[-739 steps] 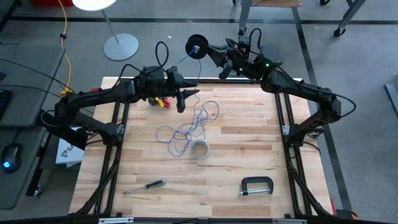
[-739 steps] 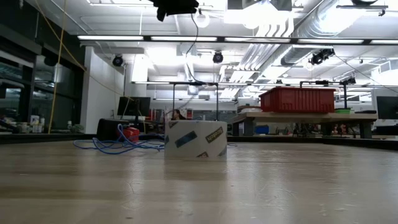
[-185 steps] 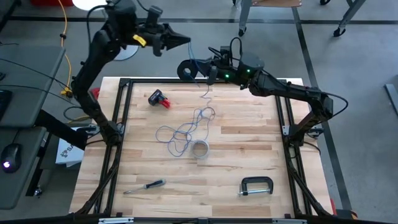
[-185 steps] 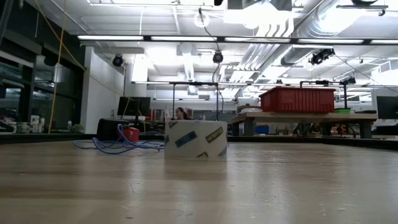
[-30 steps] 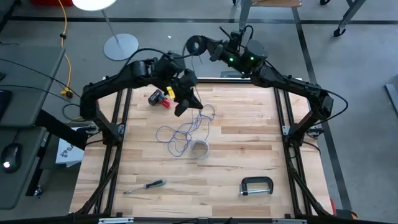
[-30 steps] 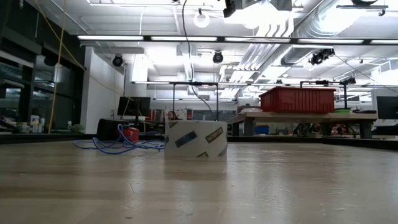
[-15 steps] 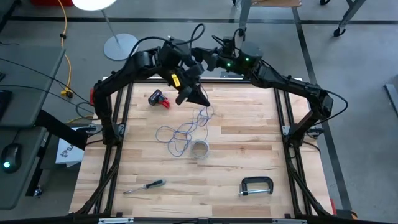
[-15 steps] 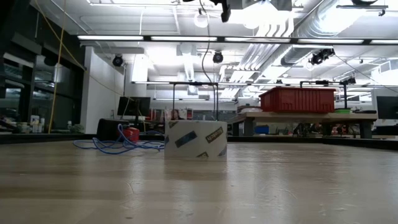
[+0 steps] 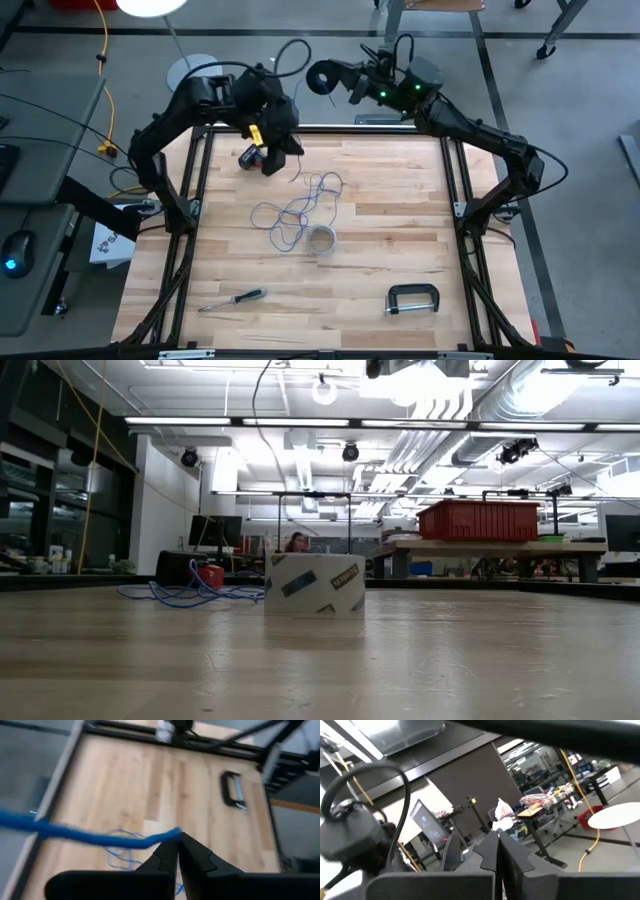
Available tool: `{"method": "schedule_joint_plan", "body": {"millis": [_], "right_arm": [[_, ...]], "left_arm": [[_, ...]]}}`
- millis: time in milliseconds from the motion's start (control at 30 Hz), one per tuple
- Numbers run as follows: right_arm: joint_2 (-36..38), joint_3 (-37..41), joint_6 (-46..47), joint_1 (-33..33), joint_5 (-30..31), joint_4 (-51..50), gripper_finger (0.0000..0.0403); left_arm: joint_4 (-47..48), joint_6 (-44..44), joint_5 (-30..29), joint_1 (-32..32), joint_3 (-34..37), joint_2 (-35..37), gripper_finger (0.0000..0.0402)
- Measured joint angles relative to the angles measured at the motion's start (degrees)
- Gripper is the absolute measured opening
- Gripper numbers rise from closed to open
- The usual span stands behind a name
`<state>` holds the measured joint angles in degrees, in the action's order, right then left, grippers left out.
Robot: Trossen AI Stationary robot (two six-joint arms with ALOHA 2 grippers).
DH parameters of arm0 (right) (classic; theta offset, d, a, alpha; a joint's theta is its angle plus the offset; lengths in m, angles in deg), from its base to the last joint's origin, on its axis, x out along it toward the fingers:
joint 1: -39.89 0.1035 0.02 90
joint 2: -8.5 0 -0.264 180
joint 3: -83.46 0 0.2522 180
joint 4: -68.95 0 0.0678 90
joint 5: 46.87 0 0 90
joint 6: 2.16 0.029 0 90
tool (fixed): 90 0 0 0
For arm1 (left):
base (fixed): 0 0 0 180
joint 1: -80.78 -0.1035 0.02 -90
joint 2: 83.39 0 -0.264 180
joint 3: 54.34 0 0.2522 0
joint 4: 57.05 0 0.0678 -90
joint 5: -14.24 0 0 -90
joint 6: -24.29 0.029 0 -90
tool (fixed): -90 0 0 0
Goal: Coil cords
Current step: Coil the blue wire on the spool
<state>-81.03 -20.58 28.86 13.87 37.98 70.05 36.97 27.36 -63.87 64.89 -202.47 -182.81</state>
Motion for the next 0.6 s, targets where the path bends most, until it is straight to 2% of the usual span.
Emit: {"method": "schedule_joint_plan", "body": {"millis": [167, 300, 400, 600], "right_arm": [[0.07, 0.0, -0.02, 0.02, -1.27, 0.06, 0.0], [0.07, 0.0, -0.02, -0.23, -1.48, 0.29, 0.0], [0.11, 0.0, -0.03, -0.68, -2.1, 0.95, 0.0], [0.16, 0.0, -0.04, -2.64, -5.11, 0.9, 0.0]], "left_arm": [[1.24, 0.1, -2.17, -0.94, 1.22, 0.23, 0.0042], [1.49, 0.17, -2.59, -1.04, 7.57, 2.08, 0.0078], [-1.88, -0.21, -4.06, -1.02, 16.7, 6.25, 0.0099], [-19.9, -10.16, -5.84, -1.11, 41.87, 20.3, 0.0113]]}}
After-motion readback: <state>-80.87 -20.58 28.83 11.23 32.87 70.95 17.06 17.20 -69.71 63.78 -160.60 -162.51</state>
